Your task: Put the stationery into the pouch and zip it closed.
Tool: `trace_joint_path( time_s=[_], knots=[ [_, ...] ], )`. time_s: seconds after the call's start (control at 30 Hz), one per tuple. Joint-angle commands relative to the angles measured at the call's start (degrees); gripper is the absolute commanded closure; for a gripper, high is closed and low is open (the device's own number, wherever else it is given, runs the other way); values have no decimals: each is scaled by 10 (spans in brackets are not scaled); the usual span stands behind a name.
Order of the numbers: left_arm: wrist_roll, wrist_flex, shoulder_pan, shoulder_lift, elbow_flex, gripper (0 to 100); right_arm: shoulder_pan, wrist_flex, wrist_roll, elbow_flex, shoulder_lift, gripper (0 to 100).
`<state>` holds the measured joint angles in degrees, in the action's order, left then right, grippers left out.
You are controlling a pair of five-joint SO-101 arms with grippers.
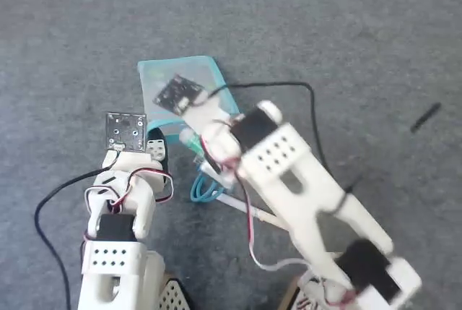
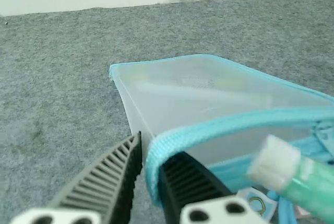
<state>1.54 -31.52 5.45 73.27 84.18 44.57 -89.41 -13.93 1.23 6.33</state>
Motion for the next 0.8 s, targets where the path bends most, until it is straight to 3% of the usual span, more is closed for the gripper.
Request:
trace_joint_path(
  time_s=[0.0,0.27,0.5,0.67,0.77],
  knots=[
    [-8,17,-3,-7,-2,988,-15,-37,28,-117,-57,992],
    [-8,16,-3,-7,-1,988,-49,-81,84,-301,-194,992],
    [-8,16,-3,-7,-1,988,-36,-88,81,-396,-236,984],
    [-8,16,-3,-7,-1,988,-27,-95,81,-398,-235,823],
    [-8,16,-3,-7,-1,988,-27,-95,81,-400,-232,801]
  ],
)
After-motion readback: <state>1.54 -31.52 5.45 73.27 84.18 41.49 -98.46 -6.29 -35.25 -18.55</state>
